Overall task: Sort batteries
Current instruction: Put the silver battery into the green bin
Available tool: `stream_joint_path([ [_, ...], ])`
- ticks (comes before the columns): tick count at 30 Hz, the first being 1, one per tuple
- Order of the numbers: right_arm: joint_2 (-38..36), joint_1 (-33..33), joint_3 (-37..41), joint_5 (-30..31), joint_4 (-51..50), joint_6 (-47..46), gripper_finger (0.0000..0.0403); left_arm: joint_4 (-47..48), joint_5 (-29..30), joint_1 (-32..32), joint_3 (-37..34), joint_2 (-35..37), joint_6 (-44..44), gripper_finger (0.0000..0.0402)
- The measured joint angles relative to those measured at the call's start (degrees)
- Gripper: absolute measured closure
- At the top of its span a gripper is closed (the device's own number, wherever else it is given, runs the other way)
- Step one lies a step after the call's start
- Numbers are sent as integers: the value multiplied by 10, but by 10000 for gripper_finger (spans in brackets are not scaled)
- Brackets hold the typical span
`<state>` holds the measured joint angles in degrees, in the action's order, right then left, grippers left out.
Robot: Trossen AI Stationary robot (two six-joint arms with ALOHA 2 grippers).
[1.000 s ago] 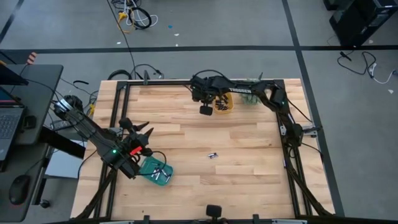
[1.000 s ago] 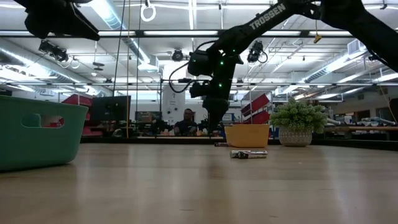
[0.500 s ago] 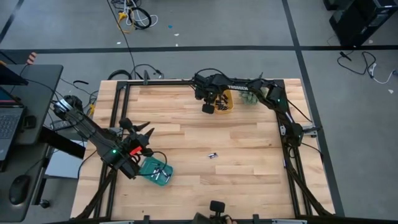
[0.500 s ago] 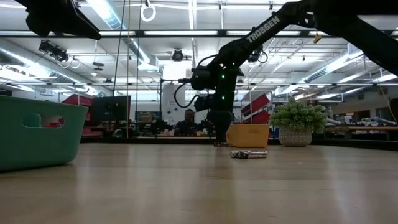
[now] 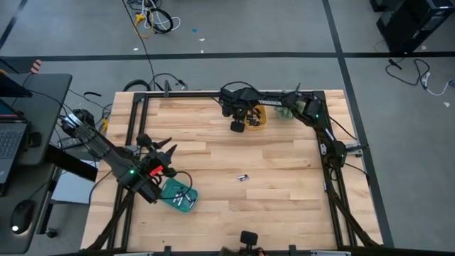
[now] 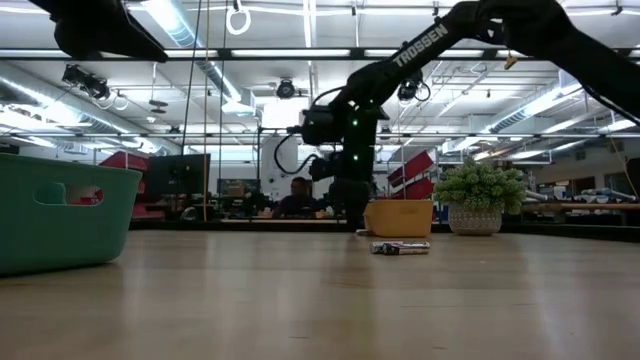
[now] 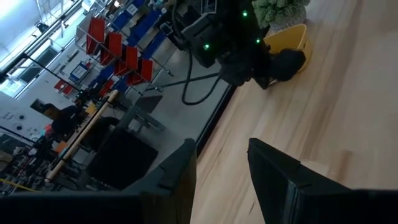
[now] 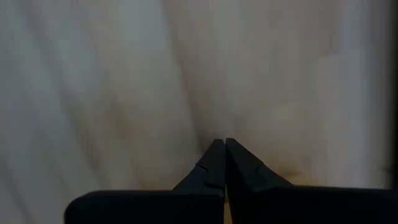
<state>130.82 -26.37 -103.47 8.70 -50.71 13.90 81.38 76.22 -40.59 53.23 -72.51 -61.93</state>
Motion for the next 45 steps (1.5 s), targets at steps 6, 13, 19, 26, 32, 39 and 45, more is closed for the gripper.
stream_joint_path([
  [6,-7,4,-23,96,-36,-73,403,-7,4,6,0,0,0,259],
  [13,-7,-16,-24,62,-87,-119,403,-10,4,6,0,0,0,259],
  [19,-7,-16,-24,21,-64,-99,392,-10,4,6,0,0,0,259],
  [26,-7,-16,-29,-8,-55,-113,334,-11,4,6,0,0,1,259],
  [32,-7,-19,-29,-9,-58,-127,278,-12,4,6,0,0,1,259],
  [39,-7,-18,-21,-19,-43,-135,253,-14,4,6,0,0,1,259],
  [45,-6,-18,12,-50,-21,-141,255,-14,4,6,0,0,1,259],
])
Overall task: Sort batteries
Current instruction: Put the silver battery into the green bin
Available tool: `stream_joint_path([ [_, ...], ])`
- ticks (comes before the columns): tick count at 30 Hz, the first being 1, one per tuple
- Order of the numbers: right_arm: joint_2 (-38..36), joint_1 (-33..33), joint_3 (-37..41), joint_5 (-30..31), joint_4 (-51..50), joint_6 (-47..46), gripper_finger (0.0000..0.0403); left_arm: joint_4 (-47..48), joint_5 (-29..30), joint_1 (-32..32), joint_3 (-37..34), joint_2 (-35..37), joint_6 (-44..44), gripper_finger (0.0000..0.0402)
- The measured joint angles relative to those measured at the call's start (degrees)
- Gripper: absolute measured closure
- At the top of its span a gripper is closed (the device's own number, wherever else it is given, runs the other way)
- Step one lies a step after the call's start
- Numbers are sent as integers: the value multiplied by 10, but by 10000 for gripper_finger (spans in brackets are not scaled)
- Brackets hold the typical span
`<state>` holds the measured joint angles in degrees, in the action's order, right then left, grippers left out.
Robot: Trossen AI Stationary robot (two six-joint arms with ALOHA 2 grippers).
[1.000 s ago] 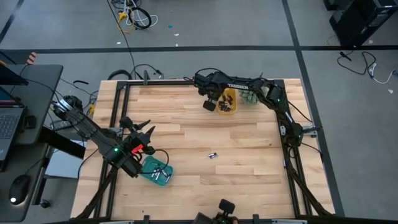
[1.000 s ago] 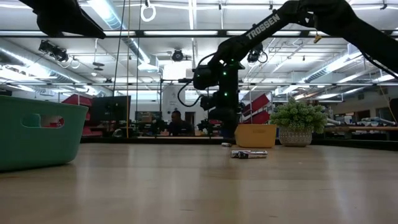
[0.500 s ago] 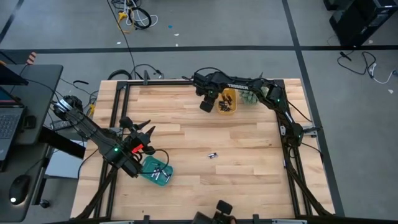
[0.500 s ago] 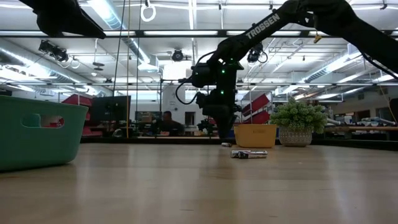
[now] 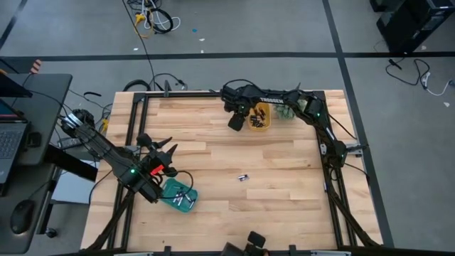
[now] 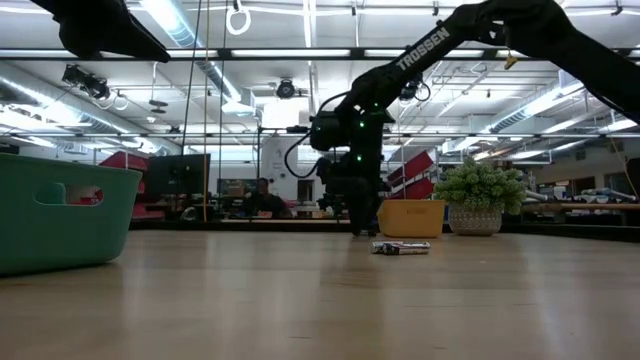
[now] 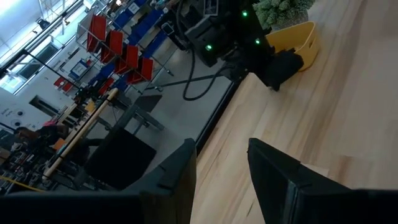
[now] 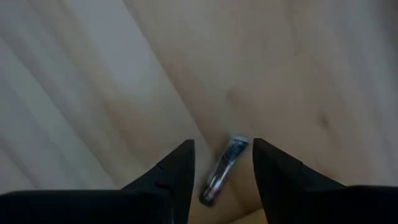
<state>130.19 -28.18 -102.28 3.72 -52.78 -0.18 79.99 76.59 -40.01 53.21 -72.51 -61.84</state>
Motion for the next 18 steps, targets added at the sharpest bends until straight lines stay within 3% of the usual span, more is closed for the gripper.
stream_joint_path([
  [10,-3,1,25,-29,28,-2,260,0,0,0,0,0,0,259],
  [18,-2,13,26,-27,28,3,305,0,0,0,0,0,0,259],
])
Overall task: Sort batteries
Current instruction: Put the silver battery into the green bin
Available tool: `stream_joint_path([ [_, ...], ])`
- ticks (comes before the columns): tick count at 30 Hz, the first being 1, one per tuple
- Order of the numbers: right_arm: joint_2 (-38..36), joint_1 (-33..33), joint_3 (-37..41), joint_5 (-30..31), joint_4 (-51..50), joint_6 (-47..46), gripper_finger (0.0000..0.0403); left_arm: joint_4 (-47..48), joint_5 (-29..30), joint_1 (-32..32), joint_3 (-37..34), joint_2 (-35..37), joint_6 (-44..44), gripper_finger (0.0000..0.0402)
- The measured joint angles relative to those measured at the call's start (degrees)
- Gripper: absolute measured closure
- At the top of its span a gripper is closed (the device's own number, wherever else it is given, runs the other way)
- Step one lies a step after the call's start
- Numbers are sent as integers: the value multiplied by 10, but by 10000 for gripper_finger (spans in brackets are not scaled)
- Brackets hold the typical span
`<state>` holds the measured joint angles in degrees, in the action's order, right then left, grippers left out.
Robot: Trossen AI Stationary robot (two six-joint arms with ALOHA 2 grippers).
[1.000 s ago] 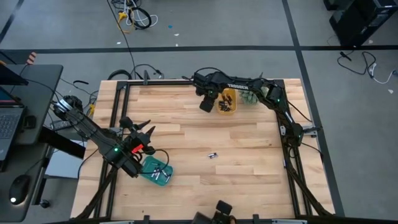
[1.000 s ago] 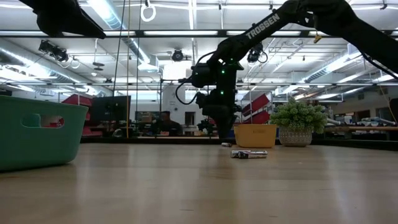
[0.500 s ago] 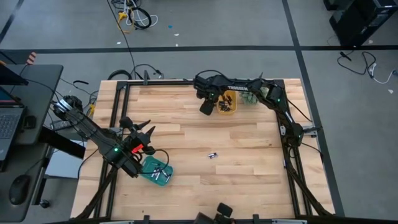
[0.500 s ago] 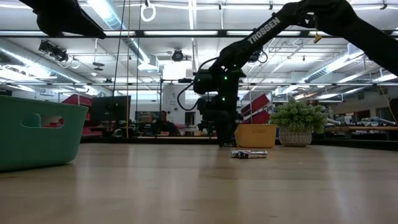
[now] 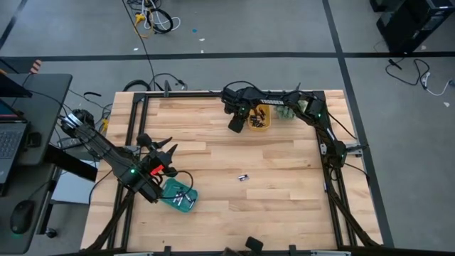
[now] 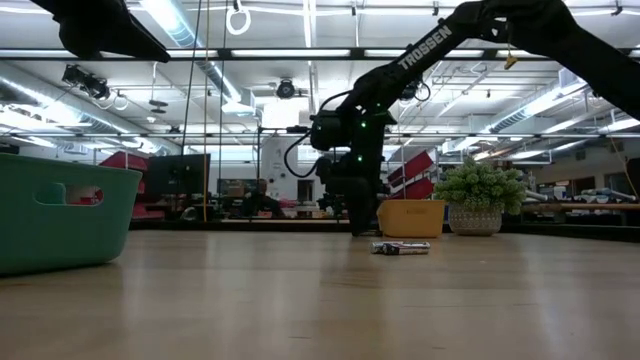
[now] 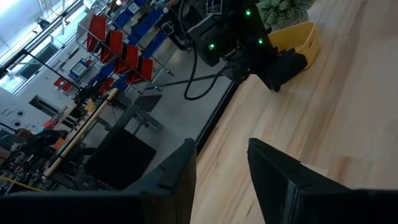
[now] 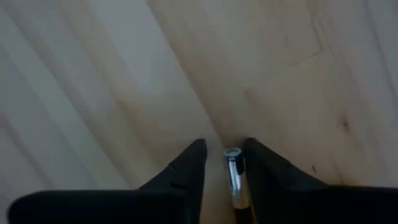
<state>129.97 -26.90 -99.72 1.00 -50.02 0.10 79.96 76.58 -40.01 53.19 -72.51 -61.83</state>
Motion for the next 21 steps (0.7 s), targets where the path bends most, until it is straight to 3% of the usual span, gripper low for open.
stream_joint_path([
  [9,0,2,0,-6,4,12,392,-10,0,0,0,0,0,259],
  [17,-2,14,1,-12,8,17,396,-21,0,0,0,0,0,259],
  [21,-14,33,4,-60,21,25,399,-45,0,0,0,0,0,259],
])
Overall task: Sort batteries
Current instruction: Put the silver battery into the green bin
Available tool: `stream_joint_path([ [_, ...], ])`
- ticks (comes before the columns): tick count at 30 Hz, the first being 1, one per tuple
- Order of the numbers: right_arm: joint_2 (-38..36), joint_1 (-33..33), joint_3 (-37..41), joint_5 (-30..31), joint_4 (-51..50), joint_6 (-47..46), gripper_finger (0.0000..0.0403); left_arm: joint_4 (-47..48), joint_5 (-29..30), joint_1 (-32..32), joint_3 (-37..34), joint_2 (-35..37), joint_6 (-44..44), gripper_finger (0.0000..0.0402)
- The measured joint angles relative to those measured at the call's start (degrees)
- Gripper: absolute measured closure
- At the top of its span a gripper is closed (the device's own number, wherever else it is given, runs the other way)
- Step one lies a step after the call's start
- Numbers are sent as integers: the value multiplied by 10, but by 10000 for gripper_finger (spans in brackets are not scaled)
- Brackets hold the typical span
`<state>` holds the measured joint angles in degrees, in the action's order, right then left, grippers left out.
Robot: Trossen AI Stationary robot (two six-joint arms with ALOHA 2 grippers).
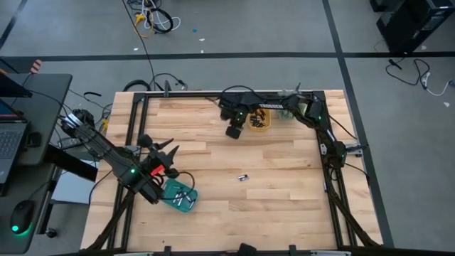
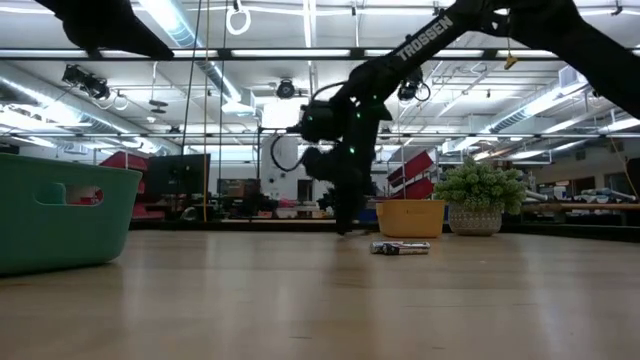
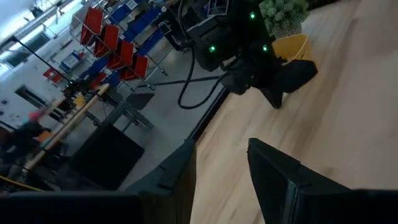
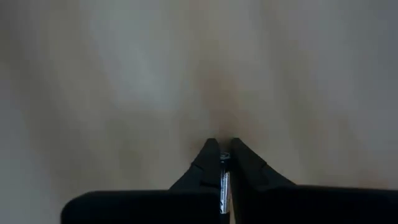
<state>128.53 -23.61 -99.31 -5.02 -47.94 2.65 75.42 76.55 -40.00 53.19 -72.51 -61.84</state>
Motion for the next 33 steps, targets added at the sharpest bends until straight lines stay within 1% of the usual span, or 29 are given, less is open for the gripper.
stream_joint_path([
  [4,-27,21,0,-65,34,9,399,-43,0,0,-8,0,4,259],
  [6,-42,33,11,-70,70,14,399,-68,0,0,-22,0,19,259],
  [9,-58,51,24,-64,85,14,400,-100,-1,0,-44,0,42,259],
  [10,-63,56,26,-46,84,17,400,-106,-2,0,-50,0,45,259],
  [11,-68,61,27,-14,80,19,400,-112,-2,0,-56,0,46,259],
  [13,-71,63,28,73,71,18,401,-119,-2,0,-65,0,46,259],
  [15,-71,52,28,146,61,7,401,-123,-3,0,-69,0,46,259],
  [16,-71,44,29,167,58,0,401,-127,-2,0,-70,0,46,259],
  [18,-72,25,28,176,58,-15,402,-130,0,0,-70,0,46,259],
  [24,-72,-39,28,161,64,-78,402,-130,22,0,-70,0,46,259],
  [26,-72,-63,28,146,80,-103,403,-130,28,0,-70,0,46,259],
  [28,-71,-85,28,106,108,-127,403,-130,34,0,-70,0,46,259],
  [31,-69,-109,28,24,145,-164,403,-130,39,3,-70,0,46,259],
  [32,-68,-111,28,5,151,-166,403,-131,40,4,-70,0,46,259],
  [33,-68,-111,28,-1,160,-166,403,-132,40,6,-70,0,46,259],
])
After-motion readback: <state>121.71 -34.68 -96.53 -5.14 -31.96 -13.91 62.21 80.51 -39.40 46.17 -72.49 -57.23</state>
